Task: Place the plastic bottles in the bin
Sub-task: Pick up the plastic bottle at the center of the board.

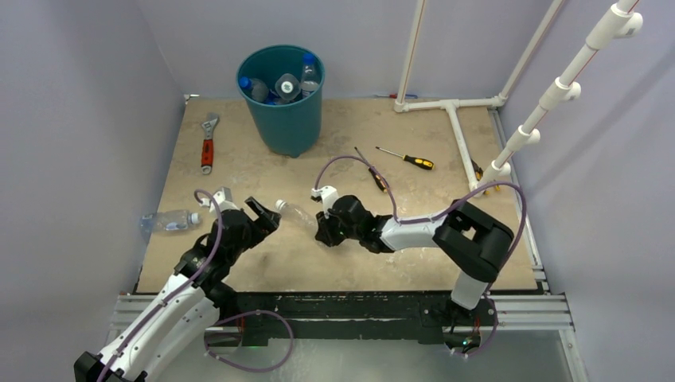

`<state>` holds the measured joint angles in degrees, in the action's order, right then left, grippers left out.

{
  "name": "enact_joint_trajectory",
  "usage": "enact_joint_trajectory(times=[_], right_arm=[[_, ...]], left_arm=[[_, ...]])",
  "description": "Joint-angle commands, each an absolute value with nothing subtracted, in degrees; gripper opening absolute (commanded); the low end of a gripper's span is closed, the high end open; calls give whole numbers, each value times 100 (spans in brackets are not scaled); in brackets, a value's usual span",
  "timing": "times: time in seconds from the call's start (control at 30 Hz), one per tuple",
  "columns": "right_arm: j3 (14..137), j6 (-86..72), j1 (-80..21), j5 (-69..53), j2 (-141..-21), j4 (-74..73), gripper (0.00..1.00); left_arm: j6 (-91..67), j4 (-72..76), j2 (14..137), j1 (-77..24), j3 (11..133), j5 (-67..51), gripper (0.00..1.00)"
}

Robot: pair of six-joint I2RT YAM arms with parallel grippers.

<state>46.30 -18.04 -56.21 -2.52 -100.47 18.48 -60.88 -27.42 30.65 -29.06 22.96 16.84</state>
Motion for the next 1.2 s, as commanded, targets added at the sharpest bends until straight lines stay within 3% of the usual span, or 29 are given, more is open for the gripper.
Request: enact_joint_trajectory(times=[0.0, 0.13, 0.43, 0.63, 1.0, 1.17], right_arm=[[4020, -1851, -5638, -148, -9261, 2603, 14], [3251, -1932, -5643, -422, -8105, 3559, 0], [1907, -2137, -5643, -1121, -6393, 5227, 0], [1765, -2151, -5643, -1064, -5929, 5363, 0], [1753, -2125, -5644, -829, -5646, 5200, 0], [1758, -2136, -5643, -761, -5599, 5135, 0]], left_arm=[[-5399, -2005, 3105, -2926, 2638, 1434, 85], [-4907, -1398, 2713, -2926, 2882, 1309, 87], [-4675, 1394, 2645, -2928, 2764, -290, 88], [-4862, 2687, 3128, -2934, 2921, -1350, 87], [-5039, 2833, 3490, -2936, 2997, -1837, 66], [-5204, 3050, 3674, -2936, 2990, -2005, 63]])
